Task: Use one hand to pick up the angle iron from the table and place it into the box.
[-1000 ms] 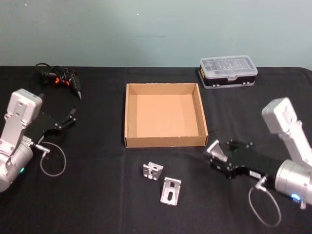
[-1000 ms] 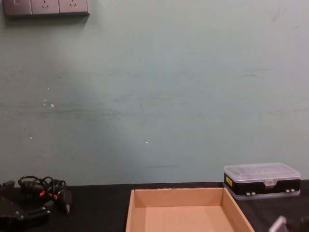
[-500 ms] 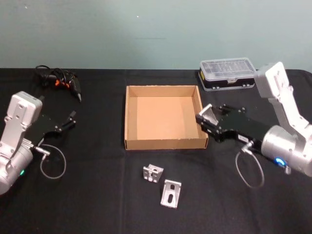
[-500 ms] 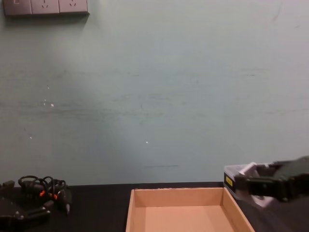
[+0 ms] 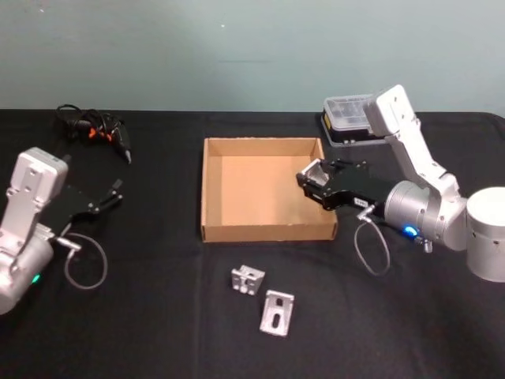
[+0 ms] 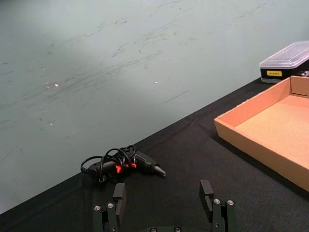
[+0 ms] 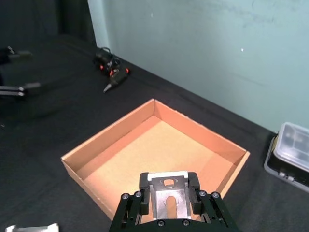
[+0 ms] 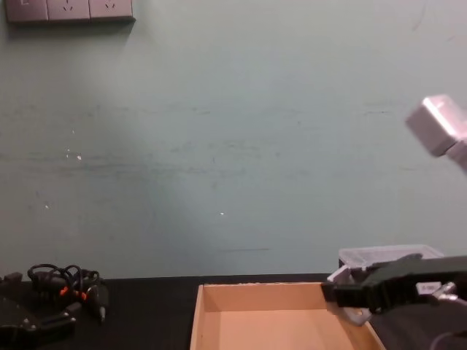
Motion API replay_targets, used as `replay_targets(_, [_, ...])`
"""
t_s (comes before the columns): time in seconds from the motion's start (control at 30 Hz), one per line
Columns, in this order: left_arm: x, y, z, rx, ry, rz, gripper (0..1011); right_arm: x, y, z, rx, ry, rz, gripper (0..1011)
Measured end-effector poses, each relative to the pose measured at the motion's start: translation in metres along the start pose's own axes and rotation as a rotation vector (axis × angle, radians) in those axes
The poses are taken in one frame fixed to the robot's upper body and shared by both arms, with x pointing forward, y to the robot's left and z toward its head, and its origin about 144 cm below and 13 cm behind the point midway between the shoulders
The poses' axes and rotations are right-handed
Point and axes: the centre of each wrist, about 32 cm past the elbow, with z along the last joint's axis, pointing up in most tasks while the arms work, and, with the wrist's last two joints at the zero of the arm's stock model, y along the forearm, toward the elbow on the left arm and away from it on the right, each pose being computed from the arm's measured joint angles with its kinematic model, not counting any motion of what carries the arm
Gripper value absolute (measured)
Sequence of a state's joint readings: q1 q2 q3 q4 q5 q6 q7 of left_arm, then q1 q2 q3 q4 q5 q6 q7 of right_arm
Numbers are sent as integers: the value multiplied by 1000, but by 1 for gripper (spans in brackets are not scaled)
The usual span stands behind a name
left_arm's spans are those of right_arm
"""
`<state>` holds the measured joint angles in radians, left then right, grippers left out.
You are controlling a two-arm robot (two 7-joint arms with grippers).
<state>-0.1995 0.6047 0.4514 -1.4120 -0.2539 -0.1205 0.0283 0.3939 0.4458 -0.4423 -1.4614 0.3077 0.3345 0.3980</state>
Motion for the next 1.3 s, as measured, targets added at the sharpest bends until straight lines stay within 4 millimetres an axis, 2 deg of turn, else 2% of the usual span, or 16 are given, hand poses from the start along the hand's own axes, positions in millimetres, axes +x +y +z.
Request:
replay_targets(0.2, [0, 0, 0, 0, 0, 0, 1000, 2, 20, -5, -38, 5, 10, 473])
replay_targets(0.47, [0, 0, 0, 0, 0, 0, 1000, 3, 34, -8, -63, 0, 19, 474])
replay_targets(0.77, [0, 0, 0, 0, 0, 0, 1000, 4, 44, -13, -92, -4, 28, 473])
replay_targets(1.13, [0, 0, 0, 0, 0, 0, 1000, 3, 48, -18, -106, -1, 33, 474])
replay_targets(1.2, [0, 0, 0, 0, 0, 0, 1000, 3, 48, -18, -106, -1, 33, 497])
replay_targets(1.3, [0, 0, 0, 0, 0, 0, 1000, 3, 48, -19, -106, -1, 32, 599])
